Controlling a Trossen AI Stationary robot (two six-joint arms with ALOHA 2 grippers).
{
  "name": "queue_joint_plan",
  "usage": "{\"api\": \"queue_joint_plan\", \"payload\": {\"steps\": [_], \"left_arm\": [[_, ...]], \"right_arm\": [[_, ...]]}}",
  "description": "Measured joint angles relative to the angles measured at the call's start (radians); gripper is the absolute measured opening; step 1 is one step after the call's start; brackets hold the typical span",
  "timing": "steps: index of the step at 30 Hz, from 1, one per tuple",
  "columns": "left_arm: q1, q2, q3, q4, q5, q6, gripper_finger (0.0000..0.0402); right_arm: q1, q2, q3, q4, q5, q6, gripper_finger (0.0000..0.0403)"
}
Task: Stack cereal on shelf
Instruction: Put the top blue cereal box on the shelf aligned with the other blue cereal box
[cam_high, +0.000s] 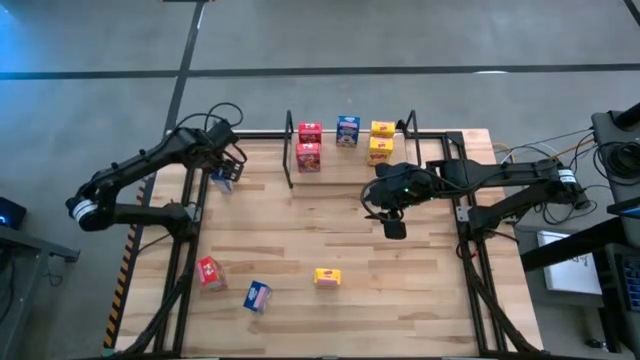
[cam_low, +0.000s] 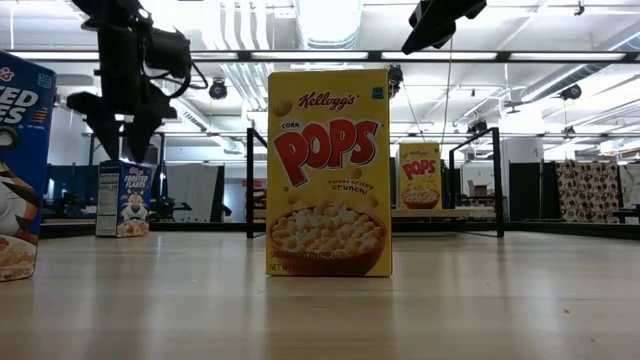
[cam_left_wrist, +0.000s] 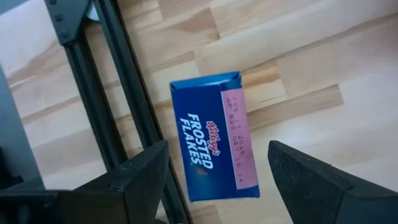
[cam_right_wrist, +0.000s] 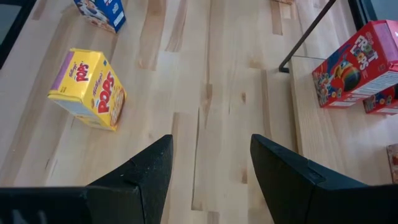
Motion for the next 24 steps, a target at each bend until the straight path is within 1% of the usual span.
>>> {"api": "queue_joint_plan", "payload": {"steps": [6, 10, 20, 24], "left_arm": [[0.0, 0.003, -0.077, 0.075, 0.0, -0.008, 0.0256], [0.0, 0.003, -0.1, 0.083, 0.0, -0.011, 0.025], [0.0, 0.003, -0.103, 0.09, 0.001, -0.011, 0.0197], [0.0, 0.003, -0.103, 0.091, 0.002, -0.015, 0.0183]], "right_arm": [[0.0, 0.0, 0.0, 0.001, 0.0, 0.009, 0.0205], [0.0, 0.0, 0.0, 0.001, 0.0, 0.013, 0.0205], [0.0, 0.0, 0.0, 0.001, 0.0, 0.018, 0.0205], [0.0, 0.0, 0.0, -0.001, 0.0, 0.018, 0.0205]]}}
